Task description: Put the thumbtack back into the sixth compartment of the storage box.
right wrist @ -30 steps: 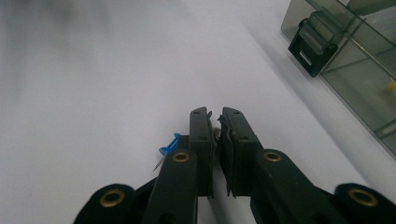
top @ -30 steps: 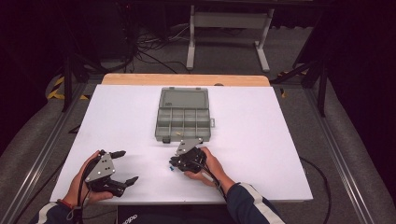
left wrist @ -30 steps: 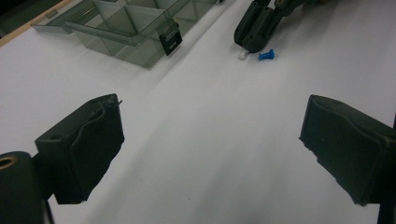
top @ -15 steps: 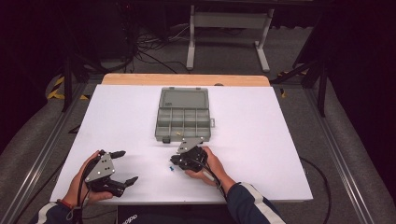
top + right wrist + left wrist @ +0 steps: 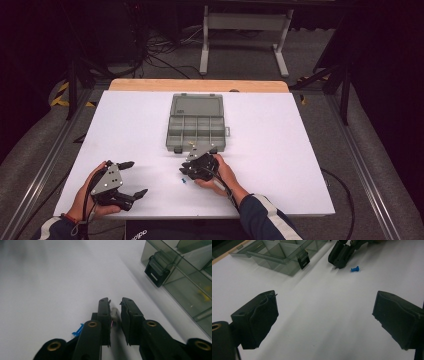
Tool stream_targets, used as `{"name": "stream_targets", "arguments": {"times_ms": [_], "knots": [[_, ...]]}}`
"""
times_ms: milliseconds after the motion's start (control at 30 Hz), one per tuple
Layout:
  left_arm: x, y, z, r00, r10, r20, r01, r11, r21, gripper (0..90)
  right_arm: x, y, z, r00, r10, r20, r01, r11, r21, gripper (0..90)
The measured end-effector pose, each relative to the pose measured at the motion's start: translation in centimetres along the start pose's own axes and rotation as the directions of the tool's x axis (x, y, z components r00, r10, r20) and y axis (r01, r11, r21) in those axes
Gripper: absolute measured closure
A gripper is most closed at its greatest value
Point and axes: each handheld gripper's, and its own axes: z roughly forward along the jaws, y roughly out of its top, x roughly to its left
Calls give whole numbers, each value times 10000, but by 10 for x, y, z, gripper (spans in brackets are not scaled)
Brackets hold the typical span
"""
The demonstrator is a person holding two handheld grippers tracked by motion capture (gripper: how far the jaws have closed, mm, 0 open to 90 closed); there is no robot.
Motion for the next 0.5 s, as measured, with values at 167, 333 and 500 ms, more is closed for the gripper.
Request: {"name": "stream_targets", "arguments": {"times_ms": [167, 333, 500], "knots": [[0, 0, -1, 10000, 46, -14, -46, 10000, -18, 64, 3, 1, 0, 9996, -261, 75, 260, 9996, 101, 843], [0, 0, -1, 10000, 13, -31, -13, 10000, -41, 64, 5, 3, -3, 9991, -418, 115, 418, 9991, 11, 844], [0, 0, -2, 10000, 8, -29, -8, 10000, -58, 63, 5, 8, -10, 9983, -512, 282, 518, 9984, -229, 845]]}}
